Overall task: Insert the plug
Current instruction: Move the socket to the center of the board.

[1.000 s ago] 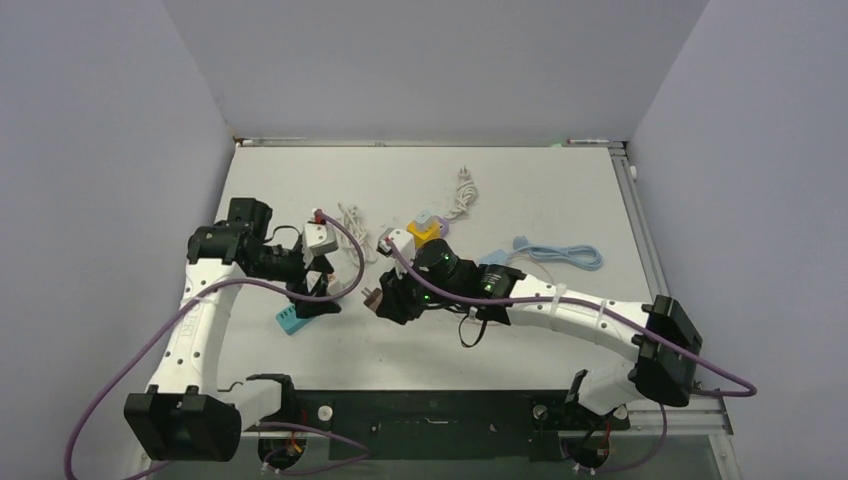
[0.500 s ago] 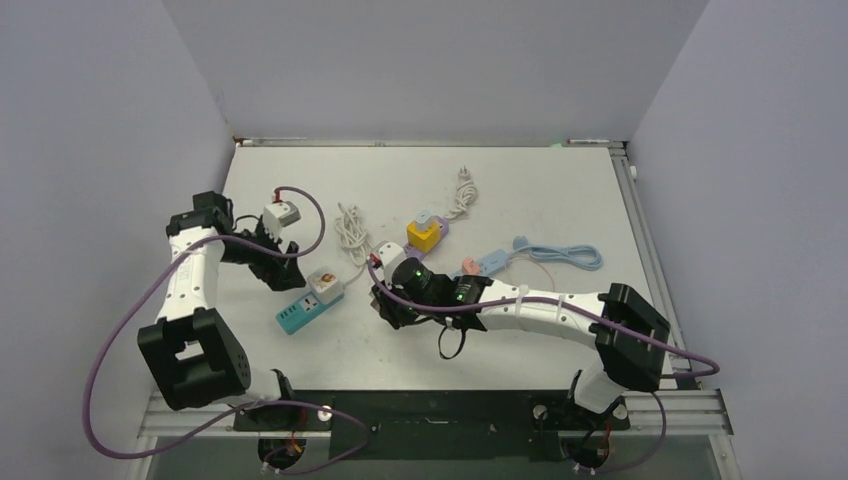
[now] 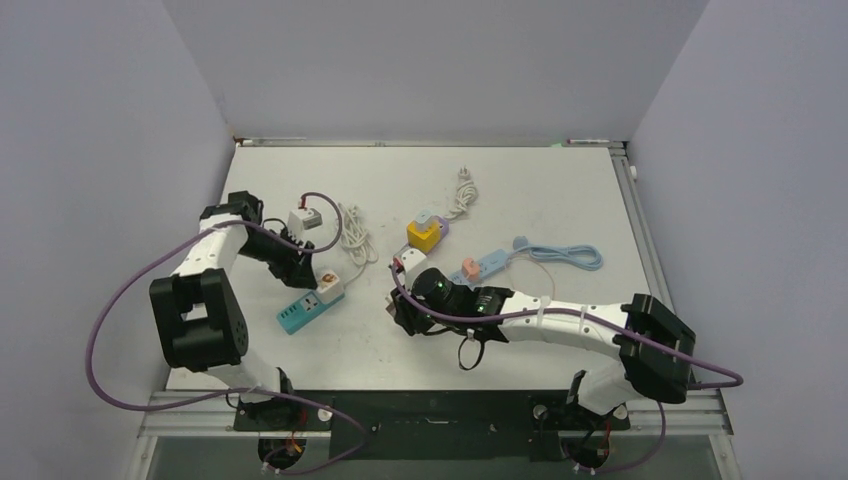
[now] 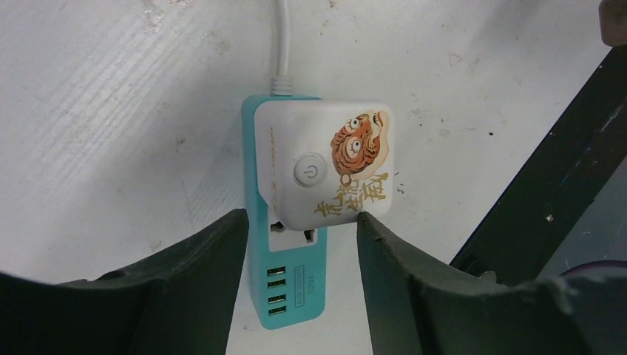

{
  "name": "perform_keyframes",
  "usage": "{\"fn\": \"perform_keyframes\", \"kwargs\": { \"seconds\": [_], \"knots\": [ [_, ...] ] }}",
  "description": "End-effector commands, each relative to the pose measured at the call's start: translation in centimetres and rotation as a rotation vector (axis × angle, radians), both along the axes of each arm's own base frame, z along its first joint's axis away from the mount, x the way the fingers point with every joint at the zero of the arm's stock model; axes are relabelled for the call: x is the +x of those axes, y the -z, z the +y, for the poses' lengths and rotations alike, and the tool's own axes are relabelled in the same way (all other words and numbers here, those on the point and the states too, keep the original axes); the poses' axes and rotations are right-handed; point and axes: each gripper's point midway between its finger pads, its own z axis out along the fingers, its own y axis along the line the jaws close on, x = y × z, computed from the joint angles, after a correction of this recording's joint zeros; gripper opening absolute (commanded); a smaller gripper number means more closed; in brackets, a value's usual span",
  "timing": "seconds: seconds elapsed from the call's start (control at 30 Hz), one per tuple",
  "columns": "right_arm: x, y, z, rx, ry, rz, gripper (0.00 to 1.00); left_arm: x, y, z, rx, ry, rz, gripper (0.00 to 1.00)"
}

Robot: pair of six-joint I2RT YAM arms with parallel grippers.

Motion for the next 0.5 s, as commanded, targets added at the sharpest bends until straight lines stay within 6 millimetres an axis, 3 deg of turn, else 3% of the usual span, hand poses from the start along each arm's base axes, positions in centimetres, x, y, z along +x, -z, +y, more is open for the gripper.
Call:
{"fn": "perform_keyframes", "kwargs": {
  "seconds": [0.0, 0.17, 0.47],
  "knots": [
    [1.2, -2.9, 0.3, 0.112, 0.057, -0.046, 0.05, 1.5, 0.5, 0.4, 0.04, 0.027, -0.031, 0.48],
    [1.4, -2.6, -0.1, 0.113, 0.069, -0.04, 0.05, 1.2, 1.6, -0.8, 0.024, 0.056, 0.009, 0.33],
    [2.2, -2.2, -1.9, 0.101, 0.099, -0.041, 0.05, 1.8, 3.2, -3.8, 0.045, 0.095, 0.06, 0.29]
  ]
}}
